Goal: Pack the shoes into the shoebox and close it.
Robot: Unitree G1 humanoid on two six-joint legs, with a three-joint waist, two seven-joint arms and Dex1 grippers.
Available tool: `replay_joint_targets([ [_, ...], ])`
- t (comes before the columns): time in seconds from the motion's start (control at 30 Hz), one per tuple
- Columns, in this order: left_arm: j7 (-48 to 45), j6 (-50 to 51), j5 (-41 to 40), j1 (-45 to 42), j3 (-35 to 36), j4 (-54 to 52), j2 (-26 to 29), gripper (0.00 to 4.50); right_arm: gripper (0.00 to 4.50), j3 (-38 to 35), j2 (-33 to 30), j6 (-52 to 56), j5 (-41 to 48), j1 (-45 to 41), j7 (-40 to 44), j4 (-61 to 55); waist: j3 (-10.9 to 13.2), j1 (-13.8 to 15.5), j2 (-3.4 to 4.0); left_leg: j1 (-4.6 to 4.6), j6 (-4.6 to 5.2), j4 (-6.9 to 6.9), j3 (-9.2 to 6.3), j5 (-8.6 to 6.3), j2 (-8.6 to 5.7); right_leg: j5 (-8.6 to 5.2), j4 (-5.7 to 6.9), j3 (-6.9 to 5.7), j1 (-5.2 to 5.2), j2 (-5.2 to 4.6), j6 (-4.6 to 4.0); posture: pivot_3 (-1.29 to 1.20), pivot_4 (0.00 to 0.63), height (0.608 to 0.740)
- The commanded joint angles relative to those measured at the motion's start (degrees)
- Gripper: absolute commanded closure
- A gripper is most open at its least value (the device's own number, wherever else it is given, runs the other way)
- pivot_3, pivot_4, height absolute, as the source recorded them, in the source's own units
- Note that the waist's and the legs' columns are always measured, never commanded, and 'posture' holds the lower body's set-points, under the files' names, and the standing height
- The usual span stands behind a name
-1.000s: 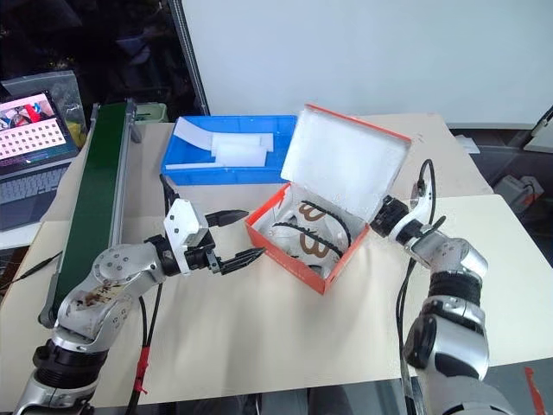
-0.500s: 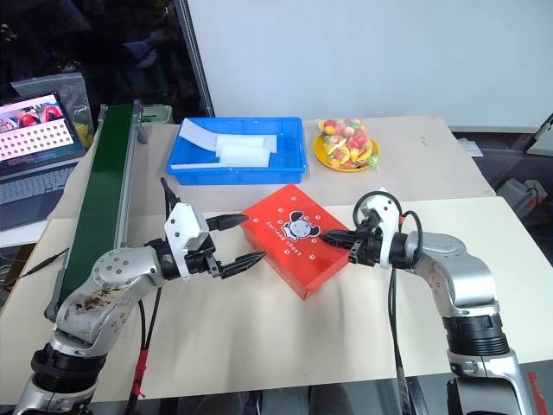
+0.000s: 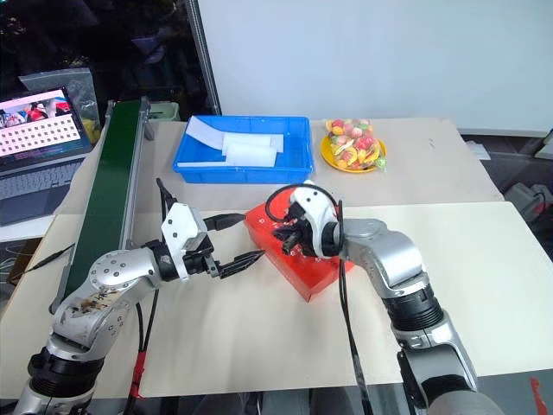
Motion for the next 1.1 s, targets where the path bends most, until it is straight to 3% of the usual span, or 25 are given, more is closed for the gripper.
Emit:
replay_joint_targets([
  [0.03,1.45,0.62,-0.9,-0.29,1.44,-2.58,-0.31,0.3,4.44,1.74,-1.88,-3.0,-3.72,0.75,-0.74,1.41,0.0,-0.23,0.0,0.02,0.0,-0.01,0.0,0.0,0.01,0.0,0.0,0.0,0.0,0.01,0.0,0.0,0.15,0.724],
  [0.5,10.83,2.39,0.36,0.23,4.08,-0.94,-5.88,0.3,4.44,3.63,1.08,-2.15,-4.76,5.88,-2.53,-3.46,-0.1,-0.15,-0.1,0.33,-0.02,0.02,0.02,0.01,0.08,0.0,-0.03,0.05,0.19,0.05,0.0,0.0,0.15,0.724],
  [0.7,17.88,0.92,3.4,-2.56,7.86,5.44,-9.24,0.3,4.44,-13.51,3.4,-8.23,-3.48,10.24,-10.7,-8.07,-0.1,-0.01,-0.1,0.27,-0.04,0.04,0.03,0.03,0.04,0.0,-0.01,0.07,0.12,0.05,0.0,0.0,0.15,0.724],
  [0.83,24.78,1.98,3.11,-4.17,13.73,8.74,-12.23,0.3,4.44,-27.45,1.2,-7.31,1.01,14.71,-11.86,-15.13,-0.1,0.62,-0.1,0.14,-0.04,0.08,0.01,0.03,0.02,0.0,0.01,0.04,0.04,0.05,0.0,0.0,0.15,0.724],
  [0.9,26.51,1.49,3.81,-2.81,15.72,9.18,-12.36,0.3,4.44,-33.34,0.55,-5.56,3.98,15.12,-12.63,-17.76,-0.1,0.4,-0.1,0.13,-0.04,0.02,0.02,0.03,0.02,0.0,0.06,0.04,0.01,0.05,0.0,0.0,0.15,0.724],
  [0.97,29.47,1.84,2.55,-0.54,19.34,9.66,-14.38,0.3,4.44,-42.22,1.0,-5.41,4.76,12.34,-18.63,-14.51,-0.1,-0.25,-0.1,0.13,-0.04,-0.03,0.07,0.03,0.03,0.0,0.3,0.1,-0.05,0.05,0.0,0.0,0.15,0.724],
  [1.1,30.09,0.42,3.18,1.73,21.07,10.87,-14.52,0.3,4.44,-41.26,-2.22,-11.13,-0.83,13.3,-21.35,-8.95,-0.1,-0.17,-0.1,0.3,-0.04,-0.04,0.06,0.03,-0.02,0.0,0.43,0.11,0.0,0.04,0.0,0.0,0.15,0.724],
])
